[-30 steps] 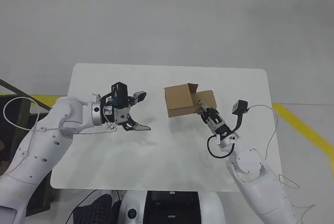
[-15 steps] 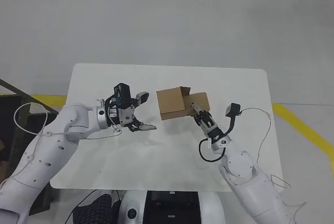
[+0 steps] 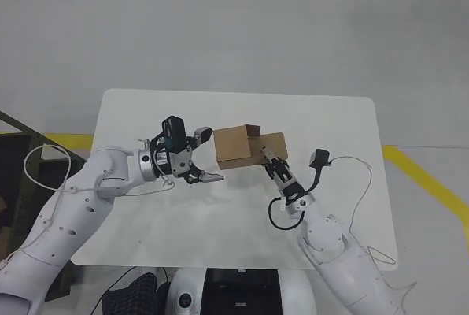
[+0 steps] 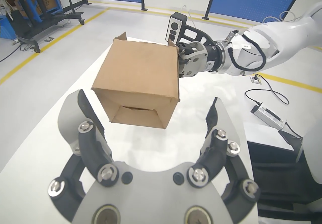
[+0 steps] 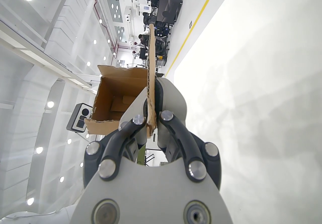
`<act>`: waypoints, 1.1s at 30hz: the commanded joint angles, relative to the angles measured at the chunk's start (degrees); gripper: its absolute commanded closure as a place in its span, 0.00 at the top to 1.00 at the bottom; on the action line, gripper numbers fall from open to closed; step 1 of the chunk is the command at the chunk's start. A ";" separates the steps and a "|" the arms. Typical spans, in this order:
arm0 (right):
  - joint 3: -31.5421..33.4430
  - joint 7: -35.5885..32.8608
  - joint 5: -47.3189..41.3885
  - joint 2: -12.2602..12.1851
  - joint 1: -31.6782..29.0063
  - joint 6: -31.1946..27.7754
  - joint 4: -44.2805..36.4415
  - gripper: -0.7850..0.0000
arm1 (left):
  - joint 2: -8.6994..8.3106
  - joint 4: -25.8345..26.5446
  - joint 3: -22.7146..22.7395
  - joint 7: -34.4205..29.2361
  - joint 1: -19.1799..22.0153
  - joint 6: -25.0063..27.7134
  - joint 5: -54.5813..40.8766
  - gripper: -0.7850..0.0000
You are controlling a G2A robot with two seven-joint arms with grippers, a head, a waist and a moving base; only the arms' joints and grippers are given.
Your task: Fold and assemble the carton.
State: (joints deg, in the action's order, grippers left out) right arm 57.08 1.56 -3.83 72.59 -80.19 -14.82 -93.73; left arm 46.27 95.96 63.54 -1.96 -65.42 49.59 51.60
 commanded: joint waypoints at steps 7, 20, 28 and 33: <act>-0.35 0.45 1.85 0.47 -0.70 -0.25 -0.76 0.00 | 0.81 -2.21 -0.79 0.66 0.80 -0.29 0.69 1.00; -0.43 -0.59 3.12 1.10 -1.04 0.04 -0.61 0.00 | 1.50 -2.68 -0.64 0.70 1.11 1.66 1.24 0.99; -0.56 -1.98 3.15 1.49 -0.87 0.50 -0.44 0.00 | 1.84 -2.82 -0.14 2.04 1.02 3.06 2.94 0.91; -0.43 -2.54 2.74 1.72 -0.95 0.38 -0.49 0.00 | 2.07 -3.03 0.04 2.30 0.91 3.31 3.16 0.84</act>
State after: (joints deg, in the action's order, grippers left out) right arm 56.63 -0.89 -1.06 74.27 -81.13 -14.37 -94.20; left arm 48.30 93.01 63.55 0.31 -64.49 52.86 54.78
